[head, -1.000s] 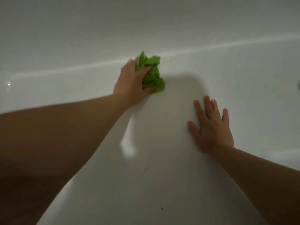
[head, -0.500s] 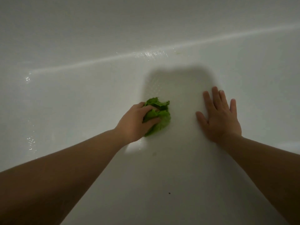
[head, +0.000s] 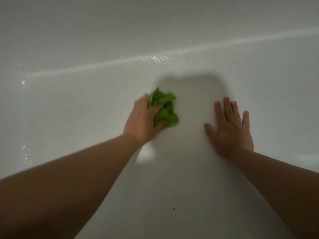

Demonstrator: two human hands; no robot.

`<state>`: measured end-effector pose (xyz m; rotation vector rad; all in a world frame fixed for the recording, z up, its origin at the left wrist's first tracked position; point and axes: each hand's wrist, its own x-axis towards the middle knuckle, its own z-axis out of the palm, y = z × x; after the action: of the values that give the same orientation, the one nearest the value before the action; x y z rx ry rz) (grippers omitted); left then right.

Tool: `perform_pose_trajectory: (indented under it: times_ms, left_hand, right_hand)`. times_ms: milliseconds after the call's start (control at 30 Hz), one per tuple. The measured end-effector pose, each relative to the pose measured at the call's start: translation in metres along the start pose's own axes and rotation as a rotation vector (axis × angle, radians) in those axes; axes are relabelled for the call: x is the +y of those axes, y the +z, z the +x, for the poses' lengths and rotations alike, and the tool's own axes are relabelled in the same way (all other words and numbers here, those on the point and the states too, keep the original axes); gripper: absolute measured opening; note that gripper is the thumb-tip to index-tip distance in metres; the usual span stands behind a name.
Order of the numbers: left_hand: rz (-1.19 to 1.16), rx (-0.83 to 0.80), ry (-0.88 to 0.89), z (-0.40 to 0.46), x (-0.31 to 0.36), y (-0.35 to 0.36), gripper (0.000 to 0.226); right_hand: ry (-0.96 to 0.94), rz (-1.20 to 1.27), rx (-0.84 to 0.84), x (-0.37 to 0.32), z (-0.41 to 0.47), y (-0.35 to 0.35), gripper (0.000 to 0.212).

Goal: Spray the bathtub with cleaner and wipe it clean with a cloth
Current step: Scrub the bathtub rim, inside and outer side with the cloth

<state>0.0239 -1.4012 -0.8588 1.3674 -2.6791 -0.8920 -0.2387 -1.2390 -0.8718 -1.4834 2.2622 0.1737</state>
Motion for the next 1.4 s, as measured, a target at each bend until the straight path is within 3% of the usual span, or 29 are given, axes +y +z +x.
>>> perform_pose_trajectory:
  times_ms: [133,233,400,600,800,933,1033,1200,1267,1400]
  left_hand:
    - [-0.033,0.171,-0.06,0.087,0.033,-0.007,0.068]
    - [-0.044,0.156,-0.084,0.1,0.066,0.006,0.067]
    - [-0.021,0.031,0.038,0.023,0.091,0.043,0.064]
    - [-0.023,0.028,-0.082,-0.056,0.078,0.052,0.064]
    - [-0.044,0.203,-0.286,0.051,0.058,0.013,0.071]
    - [-0.04,0.22,-0.182,0.133,0.071,-0.004,0.074]
    - [-0.007,0.192,-0.105,0.145,0.095,0.006,0.071]
    - [0.033,0.031,0.201,0.056,0.106,0.048,0.062]
    - [0.021,-0.061,0.21,0.012,0.094,0.052,0.062]
    - [0.016,-0.019,0.127,-0.012,0.056,0.035,0.06]
  right_hand:
    - [-0.007,-0.005,0.017,0.002,0.009,-0.001,0.079]
    - [-0.014,0.015,0.018,0.004,0.013,-0.003,0.078]
    - [-0.009,0.051,0.027,0.011,0.001,-0.004,0.074]
    - [0.059,0.044,-0.025,0.036,-0.024,-0.003,0.076]
    - [0.048,0.032,0.001,0.042,-0.007,-0.004,0.077]
    - [0.058,0.042,0.02,0.042,0.007,-0.007,0.076]
    - [0.061,0.038,0.034,0.042,0.011,-0.006,0.075]
    - [0.062,0.054,0.007,0.049,0.003,-0.008,0.073]
    - [0.085,0.06,-0.002,0.051,-0.003,-0.008,0.073]
    - [0.113,0.063,-0.007,0.054,-0.01,-0.01,0.073]
